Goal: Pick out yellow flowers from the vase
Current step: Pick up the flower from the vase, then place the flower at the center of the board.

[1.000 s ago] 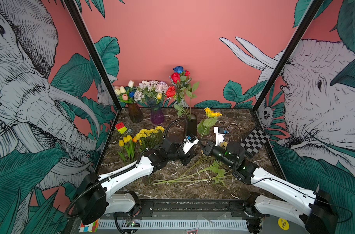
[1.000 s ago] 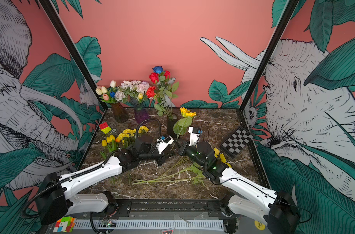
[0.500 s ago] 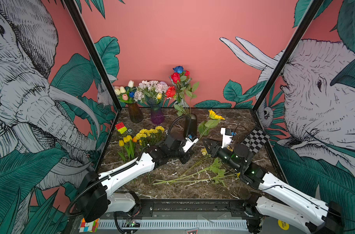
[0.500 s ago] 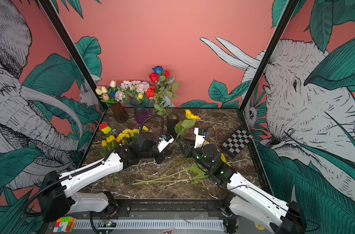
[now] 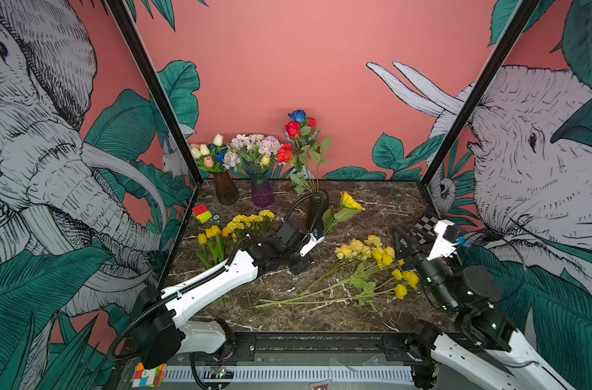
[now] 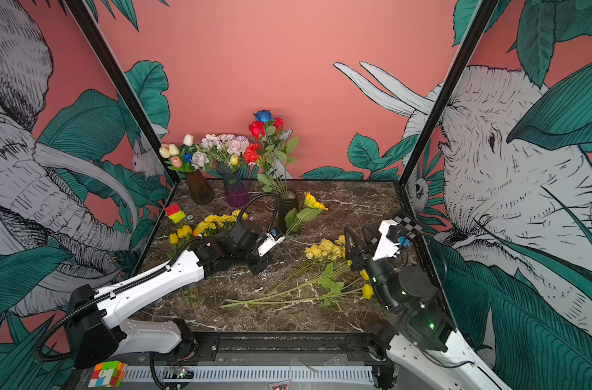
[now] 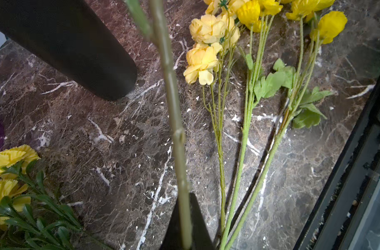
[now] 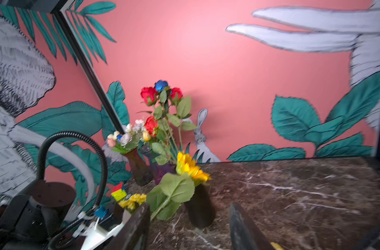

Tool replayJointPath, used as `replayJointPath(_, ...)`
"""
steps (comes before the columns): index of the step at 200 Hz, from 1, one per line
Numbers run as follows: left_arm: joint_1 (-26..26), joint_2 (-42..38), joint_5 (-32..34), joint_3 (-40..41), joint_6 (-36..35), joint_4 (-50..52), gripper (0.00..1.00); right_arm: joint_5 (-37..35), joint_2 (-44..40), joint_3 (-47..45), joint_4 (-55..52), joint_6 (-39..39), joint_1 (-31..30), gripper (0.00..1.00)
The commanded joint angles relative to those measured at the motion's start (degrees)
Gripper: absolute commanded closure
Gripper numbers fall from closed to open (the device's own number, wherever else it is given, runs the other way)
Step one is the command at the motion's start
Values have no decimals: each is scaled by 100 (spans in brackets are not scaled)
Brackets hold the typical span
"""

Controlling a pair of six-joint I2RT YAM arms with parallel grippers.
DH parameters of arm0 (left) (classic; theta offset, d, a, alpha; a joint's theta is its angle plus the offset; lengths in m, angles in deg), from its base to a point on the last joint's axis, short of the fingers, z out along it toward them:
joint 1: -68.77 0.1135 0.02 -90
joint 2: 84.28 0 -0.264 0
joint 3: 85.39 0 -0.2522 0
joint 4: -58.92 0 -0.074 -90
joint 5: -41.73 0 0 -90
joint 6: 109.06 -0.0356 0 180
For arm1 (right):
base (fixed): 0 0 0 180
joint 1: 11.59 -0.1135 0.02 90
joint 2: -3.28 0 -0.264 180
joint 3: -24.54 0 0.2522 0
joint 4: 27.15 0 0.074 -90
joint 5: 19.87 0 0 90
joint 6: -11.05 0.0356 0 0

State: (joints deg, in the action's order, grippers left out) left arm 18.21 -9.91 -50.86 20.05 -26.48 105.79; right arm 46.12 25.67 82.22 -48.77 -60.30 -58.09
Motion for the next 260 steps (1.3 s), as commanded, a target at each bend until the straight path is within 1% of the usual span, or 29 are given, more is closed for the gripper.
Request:
replayJointPath(1,-84,179,-97,-187,-246,213,100,-959,-345,131,-345,-646,-30,43)
replayJointPath(39,-459,780,-153,-422,-461,397,100,-1401,-679,264,-540,-907,-26,41)
replayJointPath(62,-639,1085,-436,-497,-531,345,100,-1527,-677,225,-630,-870,-30,40)
replayJointPath(96,-973,1677,-565,-698,-710,333,100,-1459,-560,-4,-575,-579,-30,39)
replayJointPath(132,-1160,2158,-687,-819,-796,192,100,-1260,-280,-225,-439,-279,-26,38)
replayJointPath(177,-1210,2624,-680,-917,-921,116,100,-1053,97,-326,-357,-99,-26,36)
replayJointPath(208,-1210,2809,-507,-907,-1016,79,98,-1026,222,-340,-324,-67,-26,36)
replayJointPath(236,-1209,2882,-441,-917,-991,61,93,-1018,267,-327,-317,-81,-26,35)
replayJointPath(260,-1210,2800,-354,-840,-982,-21,81,-1016,277,-340,-309,-71,-25,35)
